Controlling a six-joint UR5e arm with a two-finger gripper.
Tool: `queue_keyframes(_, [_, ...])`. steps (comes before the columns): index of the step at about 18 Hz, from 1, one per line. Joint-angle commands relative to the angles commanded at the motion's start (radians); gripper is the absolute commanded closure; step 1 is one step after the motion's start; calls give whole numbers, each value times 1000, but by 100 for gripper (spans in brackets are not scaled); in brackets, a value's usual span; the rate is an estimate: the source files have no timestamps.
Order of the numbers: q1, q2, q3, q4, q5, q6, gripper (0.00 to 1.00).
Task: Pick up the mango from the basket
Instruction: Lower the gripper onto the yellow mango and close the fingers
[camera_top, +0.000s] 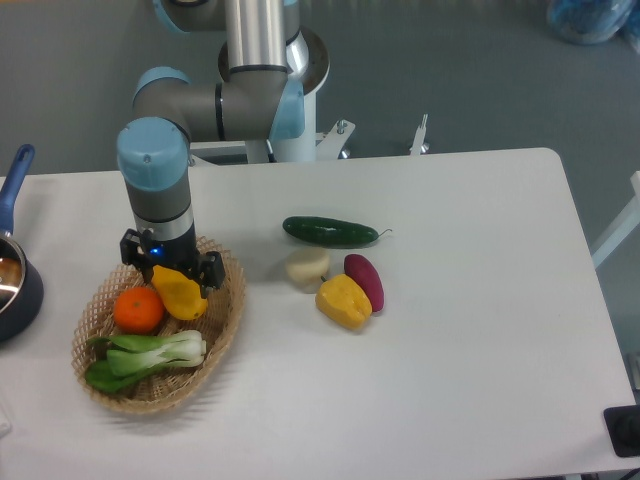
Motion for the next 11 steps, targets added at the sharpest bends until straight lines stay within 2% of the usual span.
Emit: queue_keyframes(11, [-6,-66,-2,0,46,-100,0])
